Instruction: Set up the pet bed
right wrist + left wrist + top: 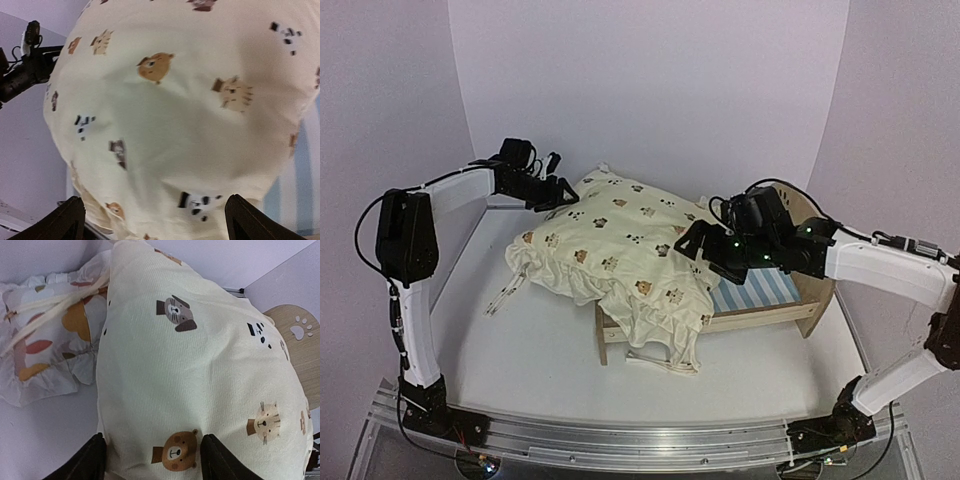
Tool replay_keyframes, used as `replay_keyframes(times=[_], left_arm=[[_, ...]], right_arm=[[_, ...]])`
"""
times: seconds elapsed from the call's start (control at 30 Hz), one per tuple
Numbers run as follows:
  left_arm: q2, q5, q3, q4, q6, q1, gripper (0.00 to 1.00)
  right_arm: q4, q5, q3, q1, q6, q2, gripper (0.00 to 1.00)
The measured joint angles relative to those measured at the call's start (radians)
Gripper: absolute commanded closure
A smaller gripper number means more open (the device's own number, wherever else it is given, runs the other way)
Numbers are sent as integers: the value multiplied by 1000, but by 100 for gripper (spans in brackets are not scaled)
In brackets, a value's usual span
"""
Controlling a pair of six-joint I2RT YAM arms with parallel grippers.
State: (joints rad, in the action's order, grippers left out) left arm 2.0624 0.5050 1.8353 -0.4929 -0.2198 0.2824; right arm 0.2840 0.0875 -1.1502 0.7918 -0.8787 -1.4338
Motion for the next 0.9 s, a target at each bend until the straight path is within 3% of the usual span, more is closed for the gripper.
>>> replay_keyframes(times=[0.17,0.33,0.37,0.4,0.47,0.5,0.67,0.9], left_arm=[[-20,45,-78,32,-14,0,63],[-81,50,-156,64,-25,-1,74],[-95,50,-167,68,-27,-1,72],[-110,50,-179,73,-28,-1,61],[-133,49,-195,79,-29,-1,19],[-144,44,-203,81,-24,-1,5],[-212,20,-270,85,-15,-19,0],[-229,176,-303,113,-16,-145,0]], right_arm=[[148,145,2,-19,73,17,2],[215,163,22,-99,99,-19,2],[222,161,22,-113,106,-35,2],[226,159,22,-123,112,-52,2],[225,144,23,-129,124,-78,2],[218,132,24,-129,131,-88,2],[132,52,41,-132,152,-119,2],[-35,-79,91,-173,152,-180,2]])
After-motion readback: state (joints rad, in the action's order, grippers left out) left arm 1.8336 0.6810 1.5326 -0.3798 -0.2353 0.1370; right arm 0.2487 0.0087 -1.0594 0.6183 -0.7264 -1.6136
